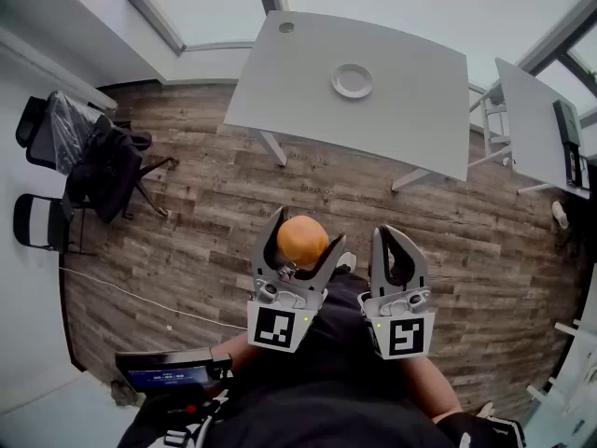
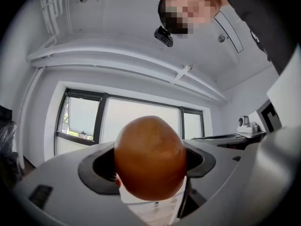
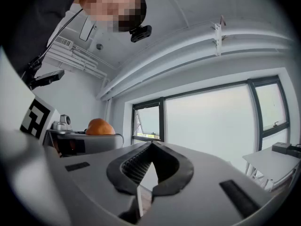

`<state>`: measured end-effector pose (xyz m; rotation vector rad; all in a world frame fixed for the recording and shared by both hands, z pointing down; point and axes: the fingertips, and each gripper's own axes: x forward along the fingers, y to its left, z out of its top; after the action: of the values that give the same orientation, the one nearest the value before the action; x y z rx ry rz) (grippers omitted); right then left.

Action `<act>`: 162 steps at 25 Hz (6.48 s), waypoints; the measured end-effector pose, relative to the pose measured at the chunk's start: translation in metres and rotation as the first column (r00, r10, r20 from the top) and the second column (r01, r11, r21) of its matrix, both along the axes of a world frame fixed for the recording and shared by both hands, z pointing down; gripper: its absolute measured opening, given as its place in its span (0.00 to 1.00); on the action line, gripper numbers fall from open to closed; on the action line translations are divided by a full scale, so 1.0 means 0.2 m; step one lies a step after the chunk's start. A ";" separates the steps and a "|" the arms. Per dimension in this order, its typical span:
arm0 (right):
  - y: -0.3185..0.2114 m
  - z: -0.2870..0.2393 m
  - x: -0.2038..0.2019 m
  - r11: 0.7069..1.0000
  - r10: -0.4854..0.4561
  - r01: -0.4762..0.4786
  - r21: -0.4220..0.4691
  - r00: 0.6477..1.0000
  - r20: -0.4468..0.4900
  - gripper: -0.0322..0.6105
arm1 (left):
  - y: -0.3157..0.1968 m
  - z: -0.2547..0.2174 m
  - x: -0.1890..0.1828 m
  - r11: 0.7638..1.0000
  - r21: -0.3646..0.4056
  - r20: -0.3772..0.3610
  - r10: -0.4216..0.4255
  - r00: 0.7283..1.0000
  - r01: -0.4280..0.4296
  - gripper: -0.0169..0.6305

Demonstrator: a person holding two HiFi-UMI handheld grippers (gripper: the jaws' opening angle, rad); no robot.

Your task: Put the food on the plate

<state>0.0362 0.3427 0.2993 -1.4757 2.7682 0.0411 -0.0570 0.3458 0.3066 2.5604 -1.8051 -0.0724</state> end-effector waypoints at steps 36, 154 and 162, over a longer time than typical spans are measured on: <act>-0.04 0.04 0.13 0.997 -0.073 0.073 -0.013 0.997 0.035 0.05 | -0.03 0.03 -0.01 0.989 -0.010 0.006 -0.148 0.989 0.148 0.57; -1.69 0.18 -0.35 0.987 0.024 -0.030 -0.157 0.999 -0.038 0.05 | -1.78 0.33 -0.50 0.981 -0.196 -0.049 0.001 0.999 -0.010 0.57; -1.74 0.14 -0.24 0.990 0.021 -0.026 -0.142 0.999 -0.031 0.05 | -1.86 0.38 -0.39 0.969 -0.246 -0.100 0.010 0.995 -0.035 0.57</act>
<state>-0.0118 -0.0050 0.3263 -1.5505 2.8309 -0.1392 -0.1360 -0.0268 0.3818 2.3612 -1.6357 0.0262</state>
